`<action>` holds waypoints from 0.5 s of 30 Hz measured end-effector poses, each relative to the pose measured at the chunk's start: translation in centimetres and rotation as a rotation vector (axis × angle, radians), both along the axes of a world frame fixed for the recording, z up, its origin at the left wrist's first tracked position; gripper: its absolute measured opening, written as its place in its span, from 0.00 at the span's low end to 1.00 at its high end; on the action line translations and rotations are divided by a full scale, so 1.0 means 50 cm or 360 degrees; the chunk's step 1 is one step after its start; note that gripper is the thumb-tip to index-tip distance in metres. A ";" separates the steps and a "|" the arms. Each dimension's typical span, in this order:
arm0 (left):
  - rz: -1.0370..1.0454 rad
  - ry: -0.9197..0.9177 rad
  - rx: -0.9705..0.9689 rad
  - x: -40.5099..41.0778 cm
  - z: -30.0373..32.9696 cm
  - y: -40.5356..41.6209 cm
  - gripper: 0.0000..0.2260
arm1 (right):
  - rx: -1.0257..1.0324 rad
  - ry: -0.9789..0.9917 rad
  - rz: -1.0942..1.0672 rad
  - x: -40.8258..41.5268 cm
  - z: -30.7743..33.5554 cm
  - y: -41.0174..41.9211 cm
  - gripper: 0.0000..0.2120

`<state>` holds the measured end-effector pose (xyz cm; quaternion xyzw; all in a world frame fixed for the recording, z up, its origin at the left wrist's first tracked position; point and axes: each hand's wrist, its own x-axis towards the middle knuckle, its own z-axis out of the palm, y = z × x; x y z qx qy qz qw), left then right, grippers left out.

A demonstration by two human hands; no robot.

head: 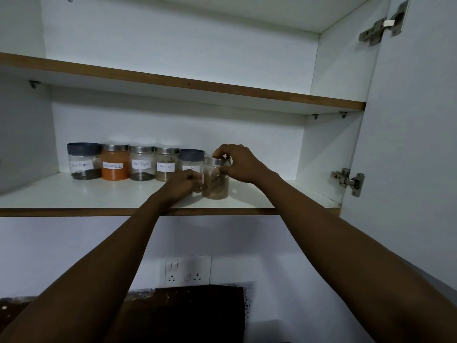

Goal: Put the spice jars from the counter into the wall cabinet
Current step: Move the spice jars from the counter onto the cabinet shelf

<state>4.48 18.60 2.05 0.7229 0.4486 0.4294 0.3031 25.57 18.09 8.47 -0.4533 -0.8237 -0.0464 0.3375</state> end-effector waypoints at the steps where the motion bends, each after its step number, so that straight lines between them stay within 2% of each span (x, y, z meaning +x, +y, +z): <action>1: 0.0003 0.0009 -0.0002 0.000 0.001 0.000 0.11 | -0.0015 0.0000 0.0004 0.005 0.003 0.000 0.17; 7: 0.0028 0.0004 -0.0025 -0.001 -0.005 0.006 0.13 | 0.0003 -0.0038 -0.0071 0.021 -0.002 0.002 0.22; 12: 0.0027 0.0047 -0.0010 -0.002 -0.006 0.007 0.14 | 0.0147 0.0023 0.0021 0.026 -0.007 0.011 0.15; 15: 0.0044 0.0088 0.0006 -0.001 -0.007 0.007 0.14 | 0.0162 0.0016 -0.0032 0.029 0.000 0.028 0.15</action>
